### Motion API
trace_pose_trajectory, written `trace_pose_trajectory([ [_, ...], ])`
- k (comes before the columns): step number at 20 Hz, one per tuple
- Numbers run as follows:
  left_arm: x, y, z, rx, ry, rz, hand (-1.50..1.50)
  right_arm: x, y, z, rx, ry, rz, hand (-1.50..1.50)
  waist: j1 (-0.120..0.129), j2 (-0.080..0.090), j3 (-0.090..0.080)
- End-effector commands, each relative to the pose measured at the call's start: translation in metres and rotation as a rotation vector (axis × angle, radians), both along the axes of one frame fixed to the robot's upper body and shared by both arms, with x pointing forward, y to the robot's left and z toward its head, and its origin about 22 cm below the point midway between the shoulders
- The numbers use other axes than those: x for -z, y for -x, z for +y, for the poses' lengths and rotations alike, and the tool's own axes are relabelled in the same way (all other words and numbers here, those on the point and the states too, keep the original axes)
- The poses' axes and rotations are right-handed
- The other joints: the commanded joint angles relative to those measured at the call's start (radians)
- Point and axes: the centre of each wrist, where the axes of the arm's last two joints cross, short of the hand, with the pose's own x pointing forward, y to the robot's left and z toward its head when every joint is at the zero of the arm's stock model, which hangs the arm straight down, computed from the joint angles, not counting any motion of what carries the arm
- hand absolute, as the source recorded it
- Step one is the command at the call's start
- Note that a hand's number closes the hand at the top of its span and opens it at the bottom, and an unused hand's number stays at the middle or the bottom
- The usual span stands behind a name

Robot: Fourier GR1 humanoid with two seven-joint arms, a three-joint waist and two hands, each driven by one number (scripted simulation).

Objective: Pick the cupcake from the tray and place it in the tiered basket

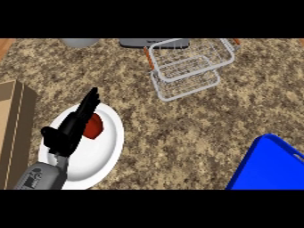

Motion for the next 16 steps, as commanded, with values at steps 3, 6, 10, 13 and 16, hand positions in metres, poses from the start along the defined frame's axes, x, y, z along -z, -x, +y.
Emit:
trace_pose_trajectory([
  [3, 0.003, -0.005, -0.001, -0.027, 0.008, 0.024, 0.00, 0.016, -0.013, 0.015, 0.177, -0.016, 0.070, -1.50, -0.005, -0.004, 0.002],
  [6, 0.002, -0.007, -0.004, -0.015, 0.000, 0.010, 0.00, 0.023, -0.008, 0.013, 0.218, 0.001, 0.086, -1.50, -0.008, -0.001, 0.000],
  [10, 0.001, -0.002, 0.006, 0.000, -0.002, 0.031, 0.00, 0.048, -0.007, 0.012, 0.242, -0.021, 0.120, -1.50, -0.010, -0.006, 0.002],
  [13, 0.006, 0.001, 0.017, -0.016, -0.017, 0.028, 0.00, 0.044, -0.006, 0.009, 0.240, -0.026, 0.127, -1.50, -0.017, -0.009, 0.002],
  [16, 0.016, 0.009, 0.002, -0.013, -0.008, 0.018, 0.00, 0.054, -0.013, 0.023, 0.247, -0.033, 0.109, -1.50, -0.014, -0.008, 0.002],
])
